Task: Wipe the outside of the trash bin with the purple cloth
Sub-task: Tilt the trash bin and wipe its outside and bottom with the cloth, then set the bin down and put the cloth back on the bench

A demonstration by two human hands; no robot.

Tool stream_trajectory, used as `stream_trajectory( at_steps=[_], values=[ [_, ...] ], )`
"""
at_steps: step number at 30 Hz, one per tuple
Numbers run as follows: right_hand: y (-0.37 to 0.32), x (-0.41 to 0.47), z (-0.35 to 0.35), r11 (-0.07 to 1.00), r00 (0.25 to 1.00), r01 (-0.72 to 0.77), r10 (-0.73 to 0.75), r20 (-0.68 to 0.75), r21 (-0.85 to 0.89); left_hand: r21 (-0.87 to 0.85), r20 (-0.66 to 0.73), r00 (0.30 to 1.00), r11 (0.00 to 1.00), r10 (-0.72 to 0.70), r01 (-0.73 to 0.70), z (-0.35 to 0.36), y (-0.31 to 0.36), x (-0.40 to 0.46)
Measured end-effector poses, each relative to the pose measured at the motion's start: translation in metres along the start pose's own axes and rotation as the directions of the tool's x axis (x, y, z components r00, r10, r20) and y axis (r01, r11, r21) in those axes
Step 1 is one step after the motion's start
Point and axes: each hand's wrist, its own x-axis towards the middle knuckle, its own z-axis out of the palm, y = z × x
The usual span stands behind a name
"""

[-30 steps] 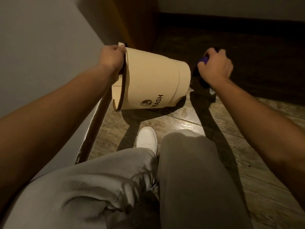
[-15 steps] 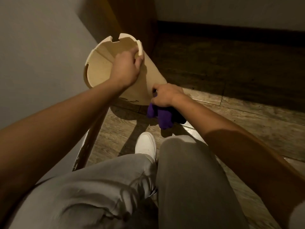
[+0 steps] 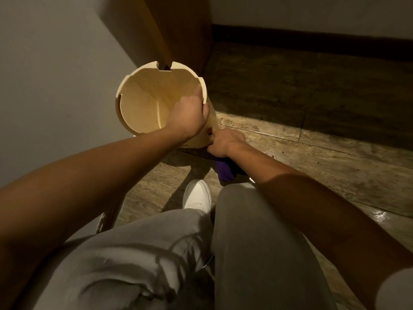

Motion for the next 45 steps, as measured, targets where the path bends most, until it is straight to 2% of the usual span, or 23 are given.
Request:
stream_trajectory(
  at_steps=[2, 7, 12, 15, 18, 20, 22, 26, 29, 31, 35, 40, 43, 45],
  values=[
    [0.003, -0.002, 0.003, 1.000, 0.999, 0.019, -0.018, -0.044, 0.023, -0.011, 0.029, 1.000, 1.000, -0.001, 0.001, 0.002, -0.004, 0.002],
    [0.006, -0.005, -0.002, 0.995, 0.988, 0.029, -0.013, -0.151, 0.101, 0.134, 0.023, 0.999, 0.990, 0.039, -0.042, 0.008, -0.016, 0.008],
    [0.016, -0.013, -0.032, 0.990, 0.970, 0.007, 0.028, -0.241, 0.143, 0.118, 0.041, 0.999, 0.993, 0.015, -0.020, 0.010, -0.017, 0.010],
    [0.025, -0.027, -0.061, 0.980, 0.949, -0.030, 0.090, -0.302, 0.197, 0.031, -0.016, 1.000, 0.999, -0.011, 0.012, -0.006, -0.017, 0.012],
    [0.035, -0.050, -0.102, 0.952, 0.901, -0.005, 0.137, -0.411, 0.305, -0.197, -0.125, 0.986, 0.977, -0.108, 0.082, -0.046, -0.009, 0.024],
    [0.040, -0.071, -0.134, 0.903, 0.875, 0.098, 0.123, -0.468, 0.419, -0.414, -0.069, 0.984, 0.903, -0.162, 0.120, -0.079, 0.003, 0.032],
    [0.042, -0.092, -0.165, 0.810, 0.864, 0.235, 0.078, -0.497, 0.537, -0.569, 0.072, 0.991, 0.811, -0.113, 0.134, -0.111, 0.018, 0.033],
    [0.040, -0.131, -0.216, 0.598, 0.862, 0.419, -0.026, -0.506, 0.683, -0.637, 0.245, 0.961, 0.769, 0.128, 0.060, -0.166, 0.051, 0.022],
    [0.031, -0.144, -0.239, 0.514, 0.823, 0.518, -0.081, -0.562, 0.684, -0.652, 0.334, 0.910, 0.758, 0.244, 0.036, -0.187, 0.070, 0.019],
    [0.028, -0.146, -0.252, 0.488, 0.798, 0.560, -0.100, -0.594, 0.670, -0.706, 0.332, 0.894, 0.708, 0.302, 0.024, -0.194, 0.078, 0.021],
    [0.026, -0.149, -0.282, 0.464, 0.781, 0.577, -0.076, -0.619, 0.672, -0.757, 0.245, 0.930, 0.654, 0.275, 0.006, -0.225, 0.088, 0.033],
    [0.023, -0.171, -0.320, 0.395, 0.819, 0.519, 0.024, -0.573, 0.758, -0.792, 0.215, 0.958, 0.608, 0.187, 0.059, -0.282, 0.106, 0.037],
    [0.018, -0.193, -0.343, 0.341, 0.855, 0.455, 0.089, -0.510, 0.822, -0.809, 0.252, 0.950, 0.578, 0.184, 0.103, -0.324, 0.123, 0.031],
    [0.015, -0.210, -0.356, 0.283, 0.877, 0.412, 0.133, -0.461, 0.866, -0.843, 0.300, 0.936, 0.510, 0.182, 0.172, -0.353, 0.137, 0.024]
  ],
)
